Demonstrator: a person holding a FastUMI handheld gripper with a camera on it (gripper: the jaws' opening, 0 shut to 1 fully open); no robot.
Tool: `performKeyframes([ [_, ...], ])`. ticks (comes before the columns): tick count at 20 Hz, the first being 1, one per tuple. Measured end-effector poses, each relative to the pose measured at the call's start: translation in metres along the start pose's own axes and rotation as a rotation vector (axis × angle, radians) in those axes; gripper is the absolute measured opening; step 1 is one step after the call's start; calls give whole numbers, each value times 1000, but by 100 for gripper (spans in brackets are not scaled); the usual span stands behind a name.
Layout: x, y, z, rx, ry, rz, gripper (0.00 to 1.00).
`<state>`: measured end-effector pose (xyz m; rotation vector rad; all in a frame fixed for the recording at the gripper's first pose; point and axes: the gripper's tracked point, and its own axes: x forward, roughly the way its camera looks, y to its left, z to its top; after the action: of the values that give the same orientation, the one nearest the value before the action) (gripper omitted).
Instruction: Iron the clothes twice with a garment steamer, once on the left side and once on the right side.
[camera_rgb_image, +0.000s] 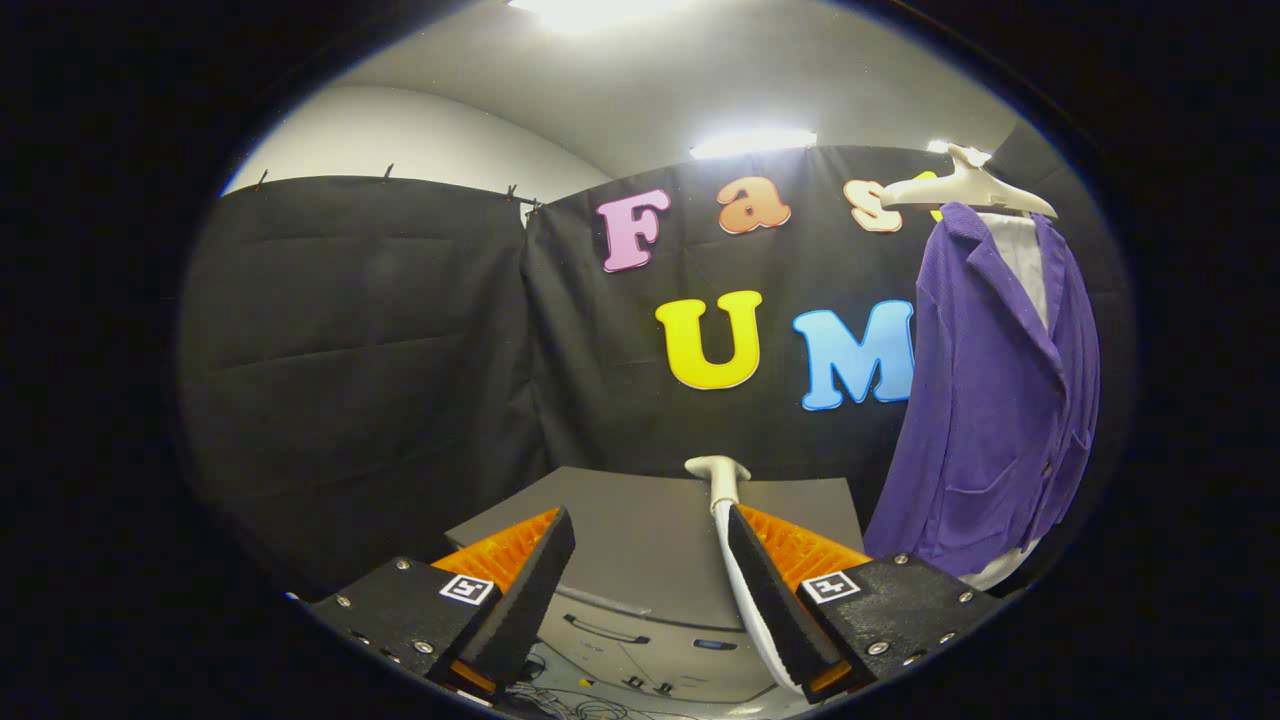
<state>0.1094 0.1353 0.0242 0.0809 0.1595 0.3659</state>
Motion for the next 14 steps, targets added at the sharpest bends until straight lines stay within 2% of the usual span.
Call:
performKeyframes([
  [3, 45, -4, 22, 16, -26, -69, 94],
  [6, 101, -13, 24, 19, 6, -133, 94],
  [9, 156, -28, 5, 15, 133, -191, 94],
  [14, 199, -52, -36, 27, 351, -253, 94],
])
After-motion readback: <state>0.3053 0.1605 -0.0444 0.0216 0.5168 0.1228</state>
